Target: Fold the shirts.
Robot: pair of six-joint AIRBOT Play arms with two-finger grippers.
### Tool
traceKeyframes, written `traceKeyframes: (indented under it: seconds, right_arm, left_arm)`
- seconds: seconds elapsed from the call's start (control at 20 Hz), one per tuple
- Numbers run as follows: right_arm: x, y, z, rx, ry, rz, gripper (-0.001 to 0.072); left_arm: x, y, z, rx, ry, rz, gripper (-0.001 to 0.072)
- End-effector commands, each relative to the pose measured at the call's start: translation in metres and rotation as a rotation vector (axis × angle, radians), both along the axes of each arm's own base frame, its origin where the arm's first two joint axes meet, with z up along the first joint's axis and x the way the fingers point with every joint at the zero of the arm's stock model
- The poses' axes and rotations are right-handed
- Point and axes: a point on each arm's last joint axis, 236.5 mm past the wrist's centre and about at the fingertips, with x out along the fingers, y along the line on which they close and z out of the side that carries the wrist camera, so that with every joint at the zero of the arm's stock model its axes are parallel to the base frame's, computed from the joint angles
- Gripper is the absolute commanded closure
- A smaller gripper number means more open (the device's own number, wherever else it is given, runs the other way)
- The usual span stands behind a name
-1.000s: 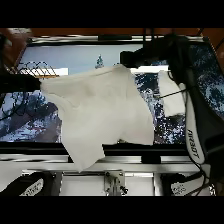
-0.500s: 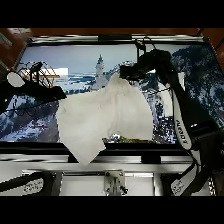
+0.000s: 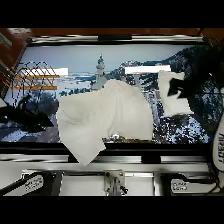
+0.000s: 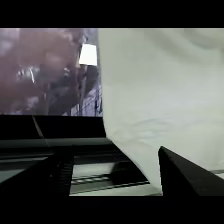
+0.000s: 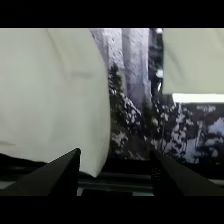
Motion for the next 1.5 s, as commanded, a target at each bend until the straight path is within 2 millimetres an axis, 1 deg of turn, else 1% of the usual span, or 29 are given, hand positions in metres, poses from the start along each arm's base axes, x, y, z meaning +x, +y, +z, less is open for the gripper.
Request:
traceKeyframes:
  seconds: [0.0,0.05,0.15,0.25,0.4,0.5,0.6,0.7,0.8,0.85,0.9,0.95,1.0,1.1,1.15,1.25,1.35,1.45]
  right_arm:
    - [-0.065,0.004,-0.022,0.208,0.119,-0.114,0.0168]
    - [-0.071,0.010,-0.028,0.241,0.120,-0.135,0.0168]
    - [-0.080,0.015,-0.038,0.243,0.130,-0.135,0.0168]
    - [-0.081,0.015,-0.043,0.239,0.132,-0.135,0.0168]
    - [-0.073,0.013,-0.044,0.232,0.103,-0.154,0.0168]
    - [-0.073,0.010,-0.045,0.217,0.105,-0.161,0.0168]
    - [-0.075,0.006,-0.047,0.199,0.111,-0.166,0.0168]
    - [-0.076,0.001,-0.049,0.178,0.114,-0.169,0.0168]
    - [-0.081,0.000,-0.058,0.169,0.139,-0.188,0.0162]
    - [-0.088,0.002,-0.067,0.174,0.163,-0.192,0.0162]
    - [-0.097,0.005,-0.077,0.181,0.197,-0.197,0.0162]
    - [-0.108,0.009,-0.088,0.185,0.234,-0.197,0.0162]
    - [-0.120,0.015,-0.100,0.188,0.269,-0.179,0.0162]
    - [-0.137,0.031,-0.122,0.183,0.304,-0.129,0.0162]
    - [-0.141,0.038,-0.133,0.176,0.304,-0.113,0.0161]
    - [-0.143,0.047,-0.149,0.185,0.285,-0.127,0.0161]
    - [-0.143,0.058,-0.154,0.234,0.276,-0.151,0.0162]
    - [-0.149,0.068,-0.158,0.274,0.289,-0.161,0.0161]
  left_arm:
    - [-0.027,-0.018,-0.028,-0.142,-0.026,0.074,0.0114]
    - [-0.026,-0.015,-0.034,-0.144,-0.037,0.095,0.0119]
    - [-0.026,-0.007,-0.040,-0.141,-0.051,0.098,0.0119]
    - [-0.027,-0.007,-0.047,-0.151,-0.046,0.077,0.0119]
    - [-0.032,-0.017,-0.060,-0.178,-0.002,0.036,0.0120]
    - [-0.030,-0.023,-0.066,-0.192,0.016,0.031,0.0120]
    - [-0.020,-0.032,-0.067,-0.208,-0.008,0.044,0.0206]
    - [-0.009,-0.040,-0.066,-0.217,-0.041,0.056,0.0214]
    - [-0.009,-0.049,-0.064,-0.227,-0.042,0.035,0.0219]
    - [-0.012,-0.054,-0.063,-0.233,-0.034,0.016,0.0272]
    - [-0.014,-0.057,-0.063,-0.239,-0.027,0.001,0.0272]
    - [-0.017,-0.061,-0.062,-0.246,-0.019,-0.012,0.0330]
    - [-0.019,-0.063,-0.061,-0.253,-0.012,-0.018,0.0409]
    - [-0.020,-0.063,-0.058,-0.262,-0.008,-0.026,0.0622]
    - [-0.020,-0.064,-0.056,-0.268,-0.011,-0.041,0.0669]
    - [-0.019,-0.065,-0.048,-0.285,-0.018,-0.072,0.0669]
    - [-0.012,-0.064,-0.041,-0.279,-0.042,-0.080,0.0669]
    - [-0.005,-0.063,-0.036,-0.280,-0.064,-0.071,0.0669]
